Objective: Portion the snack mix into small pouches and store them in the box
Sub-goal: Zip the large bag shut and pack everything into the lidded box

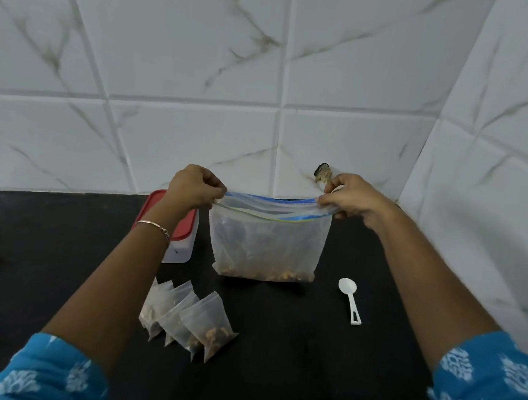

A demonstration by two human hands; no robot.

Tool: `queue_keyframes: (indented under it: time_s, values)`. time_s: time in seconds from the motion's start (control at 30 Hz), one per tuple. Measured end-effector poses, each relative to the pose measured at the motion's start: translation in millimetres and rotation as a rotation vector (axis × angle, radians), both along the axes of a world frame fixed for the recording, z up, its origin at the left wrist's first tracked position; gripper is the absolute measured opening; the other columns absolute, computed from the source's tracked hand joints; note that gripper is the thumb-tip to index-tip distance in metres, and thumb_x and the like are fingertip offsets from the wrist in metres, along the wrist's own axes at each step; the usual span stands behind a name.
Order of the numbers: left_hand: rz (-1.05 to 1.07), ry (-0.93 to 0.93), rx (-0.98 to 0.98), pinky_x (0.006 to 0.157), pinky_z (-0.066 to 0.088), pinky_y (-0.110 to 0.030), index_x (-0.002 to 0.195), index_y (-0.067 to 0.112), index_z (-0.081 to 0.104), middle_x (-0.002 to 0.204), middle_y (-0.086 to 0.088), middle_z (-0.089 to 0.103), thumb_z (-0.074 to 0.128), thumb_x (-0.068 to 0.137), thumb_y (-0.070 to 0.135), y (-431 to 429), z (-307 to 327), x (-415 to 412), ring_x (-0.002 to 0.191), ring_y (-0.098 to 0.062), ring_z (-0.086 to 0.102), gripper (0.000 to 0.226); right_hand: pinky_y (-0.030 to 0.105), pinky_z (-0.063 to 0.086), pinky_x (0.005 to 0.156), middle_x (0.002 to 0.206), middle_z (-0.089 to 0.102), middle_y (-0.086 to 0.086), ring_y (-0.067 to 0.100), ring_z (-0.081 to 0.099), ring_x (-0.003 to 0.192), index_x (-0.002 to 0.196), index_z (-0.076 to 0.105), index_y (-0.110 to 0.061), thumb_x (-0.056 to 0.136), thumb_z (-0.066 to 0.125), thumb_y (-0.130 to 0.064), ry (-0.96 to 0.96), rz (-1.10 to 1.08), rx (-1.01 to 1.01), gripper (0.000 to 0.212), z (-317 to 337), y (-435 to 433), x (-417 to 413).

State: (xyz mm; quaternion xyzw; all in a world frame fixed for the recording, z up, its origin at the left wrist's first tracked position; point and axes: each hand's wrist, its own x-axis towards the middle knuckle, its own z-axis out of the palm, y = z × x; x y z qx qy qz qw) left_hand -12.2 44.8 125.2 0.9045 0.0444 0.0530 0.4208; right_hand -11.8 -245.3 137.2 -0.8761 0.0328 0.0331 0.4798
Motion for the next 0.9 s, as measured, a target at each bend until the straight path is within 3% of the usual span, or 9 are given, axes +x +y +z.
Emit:
queue_keyframes:
  time_s: [0.07,0.17,0.27,0.37,0.5,0.6,0.67,0.77,0.9]
  values:
    - [0.0,0.047,-0.136,0.068,0.058,-0.033,0.08,0.008,0.067,0.085,-0.01,0.069,0.064,0.081,-0.006,3.0,5.7,0.2,0.07,-0.022,0.062,0.014,0.024,0.049,0.051,0.078,0.059,0.005,0.015,0.056,0.066,0.074,0.055,-0.016,0.078,0.076,-0.004,-0.071,-0.01,-0.022,0.024,-2.7,-4.4,2.1]
    - [0.014,0.034,-0.238,0.051,0.05,-0.02,0.074,0.008,0.055,0.083,-0.009,0.068,0.059,0.077,-0.019,5.8,9.7,0.4,0.068,-0.014,0.062,0.027,0.026,0.045,0.062,0.066,0.059,-0.001,0.011,0.053,0.058,0.066,0.056,-0.019,0.07,0.081,-0.003,-0.232,-0.056,-0.169,0.029,-5.4,-7.0,4.2]
    - [0.053,-0.077,-0.059,0.056,0.045,-0.021,0.07,0.013,0.054,0.081,-0.005,0.067,0.061,0.071,-0.015,2.5,10.3,2.4,0.073,-0.017,0.059,0.029,0.019,0.037,0.054,0.07,0.057,-0.006,0.01,0.053,0.063,0.072,0.057,-0.017,0.069,0.081,-0.005,-0.379,-0.069,-0.358,0.026,-0.7,-2.3,4.4]
    - [0.056,-0.139,0.158,0.053,0.04,-0.021,0.076,0.012,0.056,0.082,-0.005,0.06,0.065,0.072,-0.007,-6.3,12.6,2.2,0.071,-0.019,0.053,0.022,0.024,0.035,0.058,0.086,0.057,-0.001,0.019,0.054,0.076,0.082,0.058,-0.015,0.074,0.075,-0.003,-0.492,-0.084,-0.548,0.022,0.7,3.1,8.0]
    - [0.017,-0.121,0.349,0.064,0.04,-0.026,0.094,0.011,0.064,0.086,-0.003,0.06,0.063,0.081,0.007,-13.3,15.4,1.7,0.079,-0.02,0.054,0.013,0.027,0.039,0.072,0.112,0.056,0.009,0.022,0.053,0.085,0.106,0.066,-0.012,0.082,0.064,-0.001,-0.417,-0.068,-0.675,0.026,1.5,6.2,11.9]
    - [-0.024,-0.024,0.457,0.069,0.039,-0.029,0.096,0.006,0.071,0.087,-0.006,0.064,0.059,0.087,0.015,-13.0,16.2,2.2,0.082,-0.02,0.054,0.017,0.027,0.04,0.073,0.11,0.067,0.013,0.028,0.06,0.095,0.112,0.069,-0.007,0.085,0.056,0.0,-0.34,-0.039,-0.67,0.03,2.9,3.9,14.0]
    - [-0.066,0.049,0.41,0.066,0.04,-0.029,0.095,0.003,0.07,0.088,-0.008,0.064,0.059,0.087,0.018,-14.5,17.6,1.5,0.08,-0.021,0.054,0.02,0.028,0.04,0.072,0.106,0.068,0.011,0.027,0.059,0.093,0.107,0.068,-0.007,0.088,0.058,-0.005,-0.372,-0.072,-0.642,0.021,2.4,2.5,14.2]
    - [-0.093,0.15,0.099,0.056,0.042,-0.025,0.089,0.002,0.068,0.08,-0.008,0.06,0.063,0.085,0.02,-16.1,19.9,0.9,0.07,-0.02,0.051,0.018,0.026,0.037,0.07,0.096,0.062,0.002,0.02,0.052,0.084,0.098,0.062,-0.01,0.083,0.067,-0.007,-0.413,-0.114,-0.523,0.016,2.5,2.3,13.0]
    - [-0.114,0.151,-0.05,0.054,0.047,-0.026,0.076,0.006,0.059,0.076,-0.012,0.058,0.06,0.083,-0.002,-7.2,21.5,1.1,0.06,-0.021,0.053,0.011,0.021,0.034,0.057,0.082,0.053,-0.006,0.016,0.05,0.076,0.088,0.059,-0.011,0.078,0.068,0.0,-0.357,-0.104,-0.433,0.017,6.7,-0.5,12.7]
